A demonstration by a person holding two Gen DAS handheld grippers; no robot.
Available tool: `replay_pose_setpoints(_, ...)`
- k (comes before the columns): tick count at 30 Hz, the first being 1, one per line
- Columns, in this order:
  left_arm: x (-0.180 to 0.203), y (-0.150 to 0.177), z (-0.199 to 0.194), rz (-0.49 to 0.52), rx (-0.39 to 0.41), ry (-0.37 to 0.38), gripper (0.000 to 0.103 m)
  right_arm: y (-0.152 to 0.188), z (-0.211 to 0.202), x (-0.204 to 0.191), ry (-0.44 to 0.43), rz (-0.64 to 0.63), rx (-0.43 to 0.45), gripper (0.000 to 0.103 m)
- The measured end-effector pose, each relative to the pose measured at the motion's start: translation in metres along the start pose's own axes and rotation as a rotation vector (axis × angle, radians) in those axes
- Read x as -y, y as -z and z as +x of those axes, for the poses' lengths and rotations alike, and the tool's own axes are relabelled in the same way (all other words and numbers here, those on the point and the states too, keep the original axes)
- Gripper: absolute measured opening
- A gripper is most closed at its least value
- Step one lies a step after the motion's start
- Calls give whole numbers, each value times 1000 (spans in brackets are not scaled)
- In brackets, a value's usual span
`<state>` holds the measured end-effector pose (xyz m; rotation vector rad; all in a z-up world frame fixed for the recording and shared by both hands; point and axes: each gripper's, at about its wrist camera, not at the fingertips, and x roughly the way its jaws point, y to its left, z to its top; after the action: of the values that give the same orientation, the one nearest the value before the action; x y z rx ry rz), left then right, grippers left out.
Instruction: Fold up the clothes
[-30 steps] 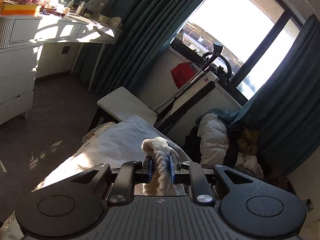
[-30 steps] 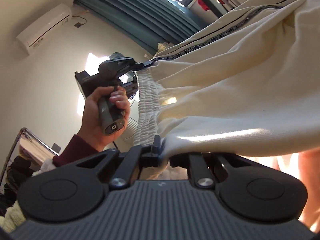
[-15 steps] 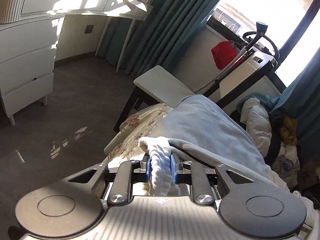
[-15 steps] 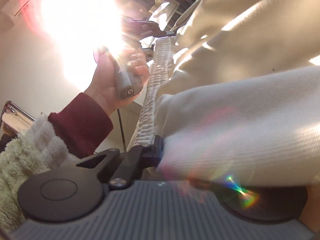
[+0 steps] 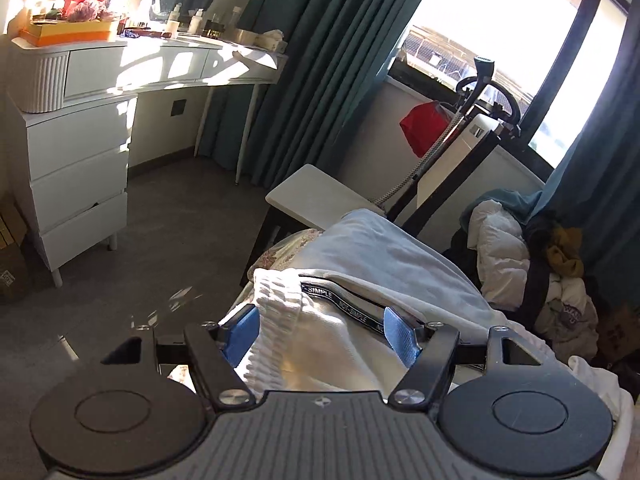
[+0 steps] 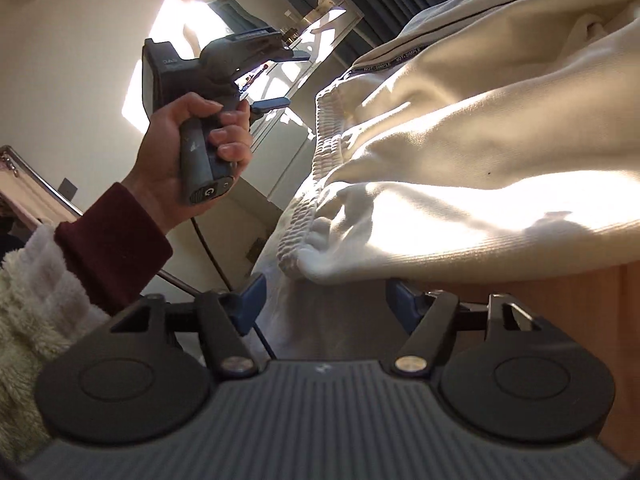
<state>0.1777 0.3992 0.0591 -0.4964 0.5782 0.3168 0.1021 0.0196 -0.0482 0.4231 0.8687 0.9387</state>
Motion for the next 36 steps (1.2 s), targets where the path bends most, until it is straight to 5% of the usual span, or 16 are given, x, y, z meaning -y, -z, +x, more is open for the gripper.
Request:
replay_pose_setpoints(9, 131, 91, -76, 187, -53, 158, 71, 16, -149, 25, 191, -121, 136, 74)
replay_pose_setpoints(13, 197, 132, -87, 272, -64, 226, 71, 16, -200, 46, 347, -166, 197, 75)
replay_pose_setpoints(19, 291, 196, -90, 384, -81, 322, 71, 15, -267, 97, 464, -103, 362, 74)
replay_pose_setpoints(27, 398, 273, -49, 565, -125, 388, 71, 23, -309, 155, 621, -24, 506, 75)
replay_pose_setpoints(34, 486, 315, 28, 700, -119, 401, 70, 25, -321, 199, 644, 103, 597, 75)
replay_pose_setpoints(36, 507, 323, 53, 724, -130, 411, 62, 24, -321, 211, 647, 137, 610, 75)
